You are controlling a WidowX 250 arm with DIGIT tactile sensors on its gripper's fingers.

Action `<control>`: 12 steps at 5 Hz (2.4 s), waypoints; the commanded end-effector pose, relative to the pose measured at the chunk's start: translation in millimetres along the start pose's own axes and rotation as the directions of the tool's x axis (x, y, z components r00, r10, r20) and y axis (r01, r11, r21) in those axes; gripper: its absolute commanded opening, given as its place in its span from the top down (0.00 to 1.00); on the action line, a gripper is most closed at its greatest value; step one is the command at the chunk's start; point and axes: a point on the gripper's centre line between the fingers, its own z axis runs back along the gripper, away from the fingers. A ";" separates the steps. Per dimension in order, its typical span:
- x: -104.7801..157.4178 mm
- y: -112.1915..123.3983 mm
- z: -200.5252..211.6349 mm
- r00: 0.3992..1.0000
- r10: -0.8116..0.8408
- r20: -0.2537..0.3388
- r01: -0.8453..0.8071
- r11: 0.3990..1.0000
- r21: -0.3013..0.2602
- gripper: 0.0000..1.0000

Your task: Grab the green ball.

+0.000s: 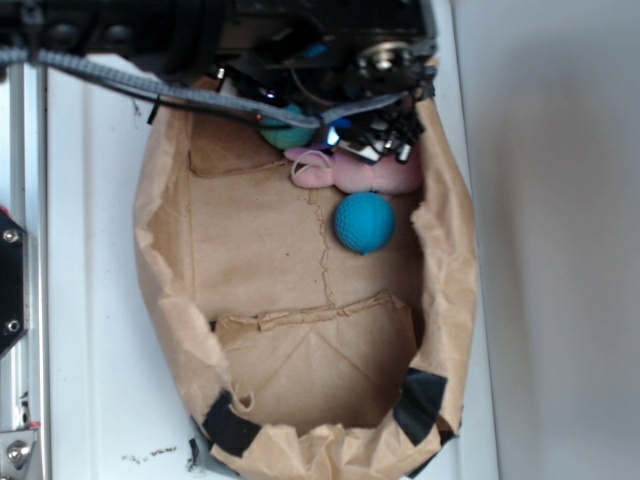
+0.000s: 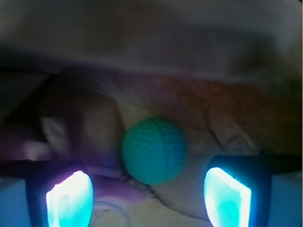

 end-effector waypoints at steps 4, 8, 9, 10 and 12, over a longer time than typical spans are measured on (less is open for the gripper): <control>-18.5 -20.6 -53.6 0.983 0.108 0.149 -0.094 0.991 -0.099 1.00; -30.3 -14.0 -28.1 0.972 0.012 0.237 0.049 0.967 -0.249 1.00; -30.3 -10.6 -19.2 0.971 -0.017 0.239 0.086 0.957 -0.278 1.00; -24.4 -6.9 4.5 0.982 -0.042 0.185 0.096 0.952 -0.291 1.00; -3.6 -8.3 21.3 0.994 -0.021 0.108 0.049 0.964 -0.261 0.00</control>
